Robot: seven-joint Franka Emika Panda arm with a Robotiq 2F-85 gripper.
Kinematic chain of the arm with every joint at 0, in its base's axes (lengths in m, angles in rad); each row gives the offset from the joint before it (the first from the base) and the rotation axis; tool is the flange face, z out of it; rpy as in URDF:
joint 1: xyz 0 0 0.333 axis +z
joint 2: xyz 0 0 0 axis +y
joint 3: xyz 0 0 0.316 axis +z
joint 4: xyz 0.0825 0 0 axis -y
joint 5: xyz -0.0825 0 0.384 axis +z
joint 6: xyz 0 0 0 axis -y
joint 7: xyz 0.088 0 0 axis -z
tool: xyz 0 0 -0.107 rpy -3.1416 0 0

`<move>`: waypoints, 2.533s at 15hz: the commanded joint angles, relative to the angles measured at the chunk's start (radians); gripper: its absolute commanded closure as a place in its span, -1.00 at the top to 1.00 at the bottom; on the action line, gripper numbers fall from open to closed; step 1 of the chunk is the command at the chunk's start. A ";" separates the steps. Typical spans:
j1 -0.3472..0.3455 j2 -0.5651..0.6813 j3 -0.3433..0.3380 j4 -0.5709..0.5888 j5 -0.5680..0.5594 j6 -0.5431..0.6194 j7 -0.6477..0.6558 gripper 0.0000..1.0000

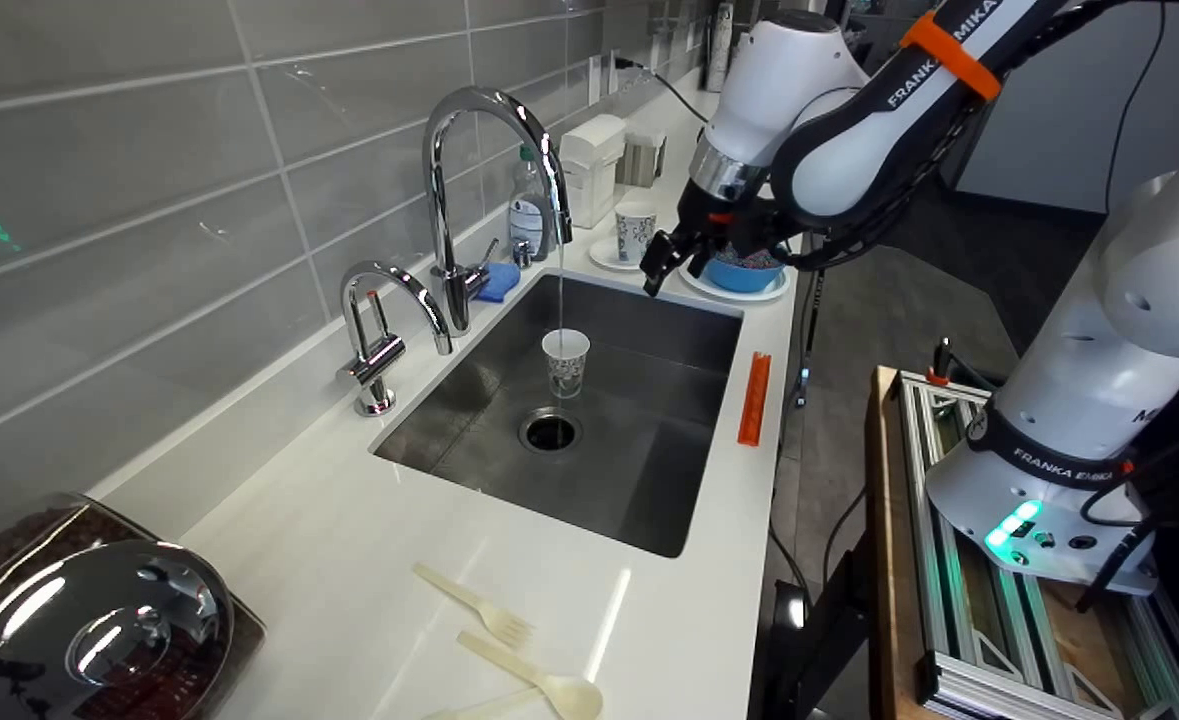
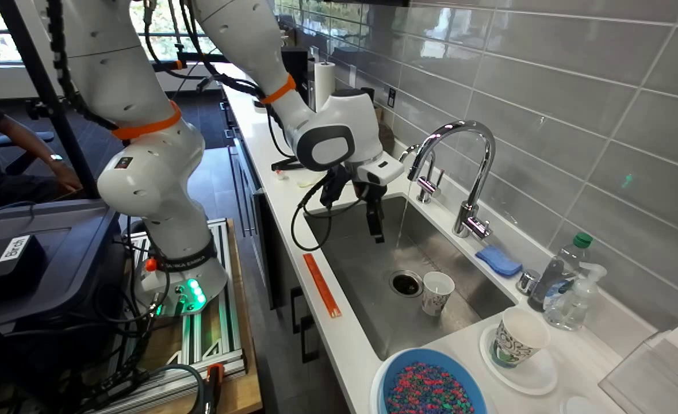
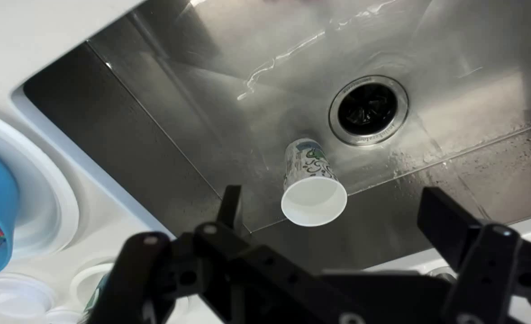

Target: Empty the cup that's in the sink

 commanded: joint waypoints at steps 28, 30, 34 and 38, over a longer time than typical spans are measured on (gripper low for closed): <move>0.003 0.430 -0.154 0.235 -0.298 0.241 0.143 1.00; 0.038 0.491 -0.184 0.276 -0.302 0.264 0.149 1.00; 0.106 0.598 -0.216 0.342 -0.264 0.318 0.146 1.00; 0.091 0.578 -0.198 0.328 -0.262 0.293 0.126 1.00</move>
